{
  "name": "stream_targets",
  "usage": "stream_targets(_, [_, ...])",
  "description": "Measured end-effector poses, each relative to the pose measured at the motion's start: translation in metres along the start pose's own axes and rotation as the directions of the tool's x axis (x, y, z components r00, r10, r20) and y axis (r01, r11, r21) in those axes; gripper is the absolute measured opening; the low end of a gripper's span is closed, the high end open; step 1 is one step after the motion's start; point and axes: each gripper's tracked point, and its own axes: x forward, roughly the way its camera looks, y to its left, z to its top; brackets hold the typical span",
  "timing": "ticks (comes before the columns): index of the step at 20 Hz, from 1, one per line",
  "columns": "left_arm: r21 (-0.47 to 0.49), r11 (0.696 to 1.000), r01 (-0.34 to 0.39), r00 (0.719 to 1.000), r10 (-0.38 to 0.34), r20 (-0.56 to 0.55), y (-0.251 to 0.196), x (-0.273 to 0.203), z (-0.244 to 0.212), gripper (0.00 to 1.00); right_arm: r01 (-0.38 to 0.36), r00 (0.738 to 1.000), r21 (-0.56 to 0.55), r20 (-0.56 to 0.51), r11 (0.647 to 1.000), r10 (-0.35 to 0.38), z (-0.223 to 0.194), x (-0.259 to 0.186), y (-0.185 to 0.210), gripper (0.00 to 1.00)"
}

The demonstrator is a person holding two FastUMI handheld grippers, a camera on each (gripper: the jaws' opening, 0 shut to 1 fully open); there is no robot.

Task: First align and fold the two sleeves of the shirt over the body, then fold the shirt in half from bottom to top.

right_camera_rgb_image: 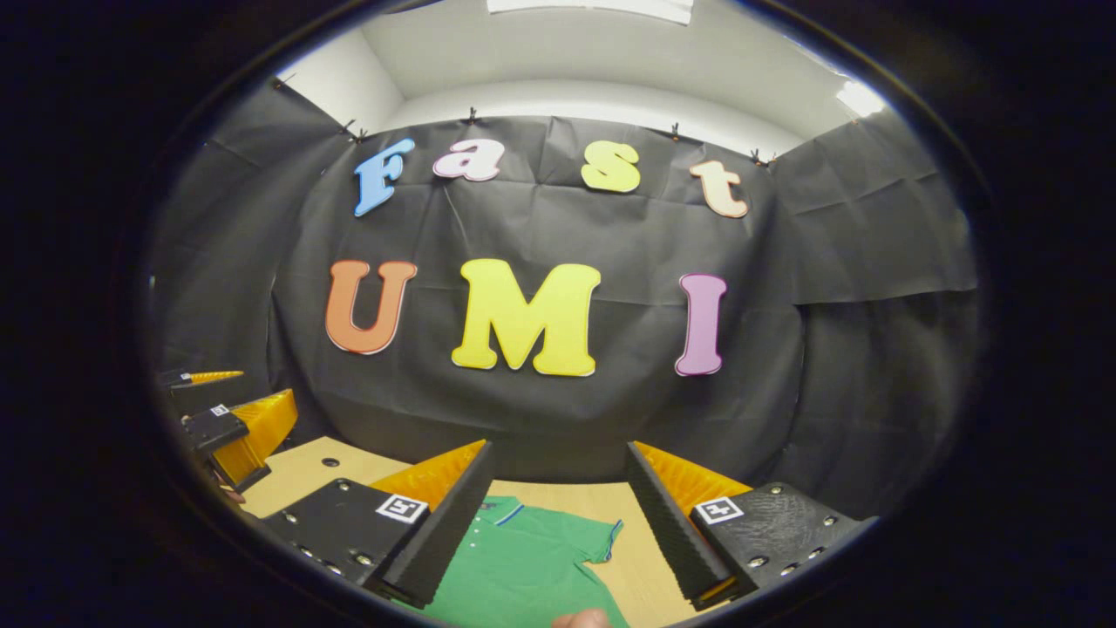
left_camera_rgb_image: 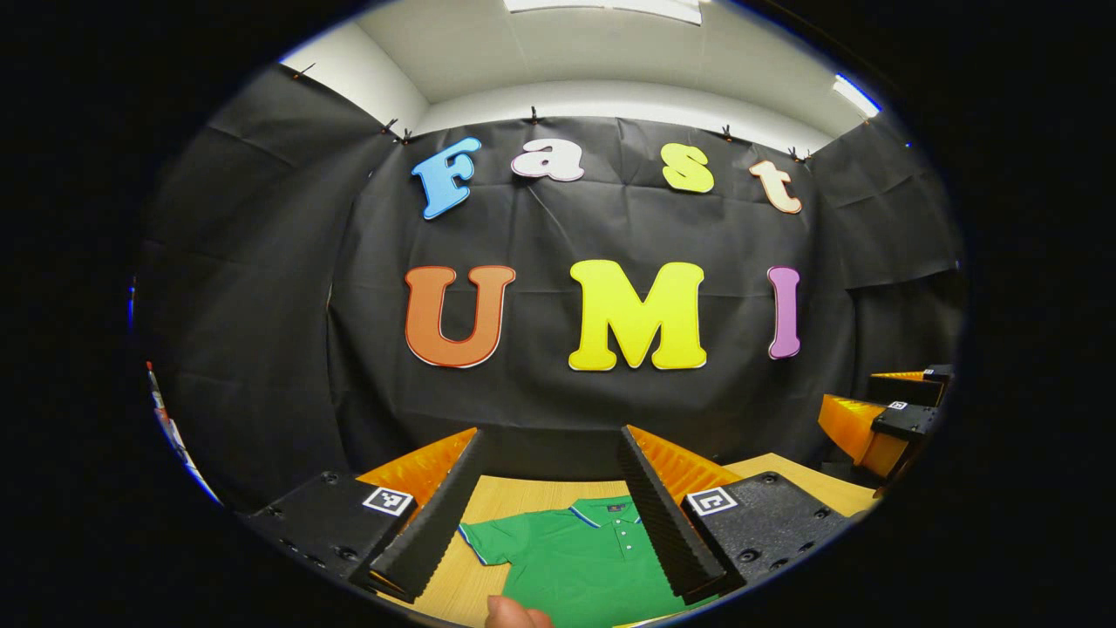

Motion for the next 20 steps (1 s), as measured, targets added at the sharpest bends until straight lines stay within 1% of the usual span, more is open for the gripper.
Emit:
stream_targets(3, [0.011,1.000,0.002,1.000,-0.002,0.005,-0.001,0.006,-0.001,0.98,0.010,1.000,-0.005,0.003,1.000,-0.010,0.003,0.010,-0.005,0.95])
stream_targets(5, [0.014,1.000,0.006,1.000,-0.006,0.006,-0.002,0.012,0.000,0.98,0.031,1.000,-0.019,0.001,0.999,-0.031,0.005,0.023,-0.014,0.95])
stream_targets(10, [0.020,1.000,0.003,1.000,-0.004,0.016,-0.002,0.019,-0.001,0.98,0.094,0.994,-0.014,-0.055,0.995,-0.094,-0.004,0.076,-0.046,0.95])
stream_targets(12, [0.006,1.000,0.031,0.999,-0.031,0.029,-0.009,0.024,-0.001,0.98,0.127,0.989,-0.025,-0.070,0.992,-0.129,-0.010,0.102,-0.061,0.95])
stream_targets(14, [-0.009,0.999,0.050,0.997,-0.050,0.051,-0.014,0.025,0.005,0.98,0.140,0.982,-0.024,-0.124,0.990,-0.141,-0.028,0.129,-0.069,0.95])
stream_targets(15, [0.000,0.999,0.046,0.998,-0.046,0.050,-0.011,0.028,0.003,0.98,0.146,0.977,-0.019,-0.152,0.989,-0.147,-0.038,0.143,-0.073,0.95])
stream_targets(16, [0.010,0.999,0.047,0.998,-0.047,0.046,-0.012,0.030,0.001,0.98,0.159,0.972,-0.011,-0.173,0.987,-0.159,-0.048,0.156,-0.078,0.94])
stream_targets(17, [0.020,0.999,0.043,0.998,-0.044,0.041,-0.014,0.032,0.000,0.97,0.169,0.967,-0.001,-0.194,0.986,-0.166,-0.060,0.170,-0.082,0.95])
stream_targets(20, [0.046,0.997,0.055,0.998,-0.057,0.038,-0.017,0.040,0.001,0.97,0.182,0.939,-0.014,-0.293,0.983,-0.178,-0.109,0.209,-0.091,0.95])
